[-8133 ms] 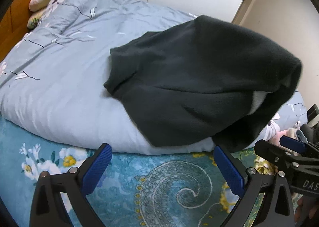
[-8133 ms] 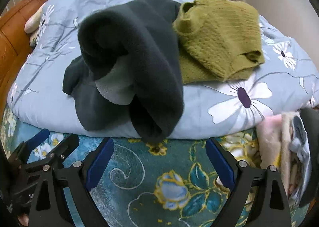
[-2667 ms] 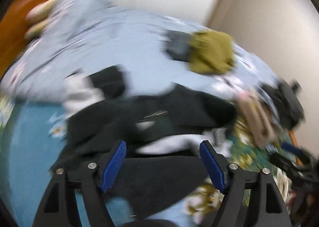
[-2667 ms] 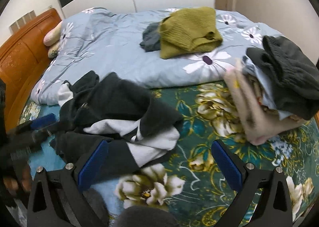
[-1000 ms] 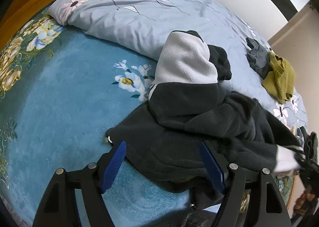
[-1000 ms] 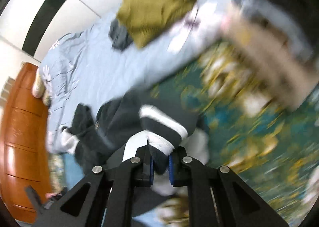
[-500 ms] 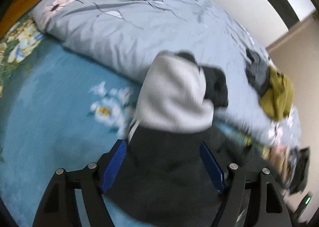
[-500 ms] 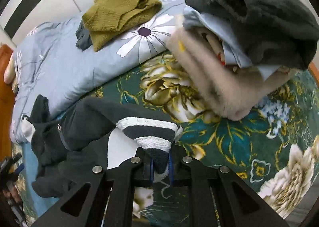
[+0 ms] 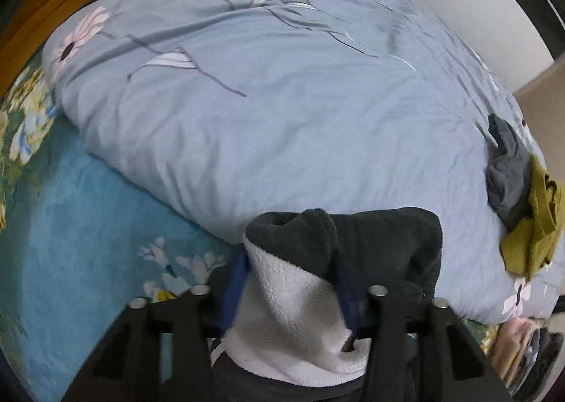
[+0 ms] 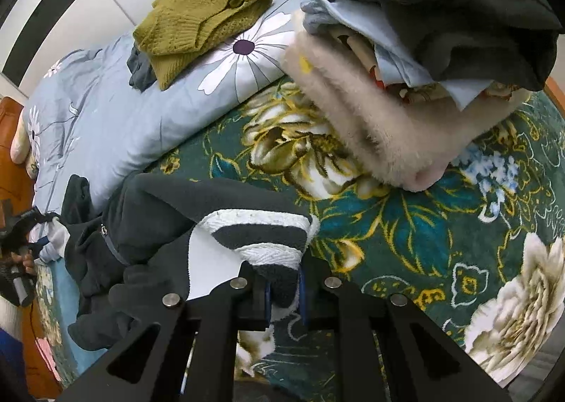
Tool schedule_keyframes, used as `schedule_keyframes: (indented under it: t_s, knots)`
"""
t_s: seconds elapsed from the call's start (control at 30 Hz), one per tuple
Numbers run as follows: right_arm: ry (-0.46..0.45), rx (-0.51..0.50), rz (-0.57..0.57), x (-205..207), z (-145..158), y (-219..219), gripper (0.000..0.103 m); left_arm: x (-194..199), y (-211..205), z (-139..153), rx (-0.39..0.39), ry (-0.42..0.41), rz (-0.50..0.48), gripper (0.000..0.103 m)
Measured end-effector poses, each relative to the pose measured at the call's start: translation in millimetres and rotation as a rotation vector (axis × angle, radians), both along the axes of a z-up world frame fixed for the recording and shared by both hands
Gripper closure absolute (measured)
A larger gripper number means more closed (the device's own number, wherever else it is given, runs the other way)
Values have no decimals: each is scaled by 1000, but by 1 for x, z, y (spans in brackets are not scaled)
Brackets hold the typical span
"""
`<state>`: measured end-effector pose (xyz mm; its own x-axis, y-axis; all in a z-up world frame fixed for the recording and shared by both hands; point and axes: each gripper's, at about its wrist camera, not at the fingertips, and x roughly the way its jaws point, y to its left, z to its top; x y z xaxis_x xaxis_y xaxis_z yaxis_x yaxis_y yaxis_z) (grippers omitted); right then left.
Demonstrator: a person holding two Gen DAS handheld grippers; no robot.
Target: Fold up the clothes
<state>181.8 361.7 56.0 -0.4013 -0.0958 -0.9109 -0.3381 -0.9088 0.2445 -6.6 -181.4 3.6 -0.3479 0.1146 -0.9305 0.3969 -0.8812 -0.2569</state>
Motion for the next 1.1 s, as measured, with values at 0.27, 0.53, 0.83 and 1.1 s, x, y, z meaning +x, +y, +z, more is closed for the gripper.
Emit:
schedule_keyframes:
  t_s: [0.27,0.53,0.83,1.1]
  knots:
    - [25,-25,20,8,13,-6,91,58,-22,27,100,122,77,86]
    - [101,-42,92,25,44,-20,91,146,-72,107,107,348,138,86]
    - [226,-55,168,49,84,-34,91,259,-122,143,4,431,197,86]
    - [61,-80,120,54,35,-19,91,262,-133,26,73,112,249,86]
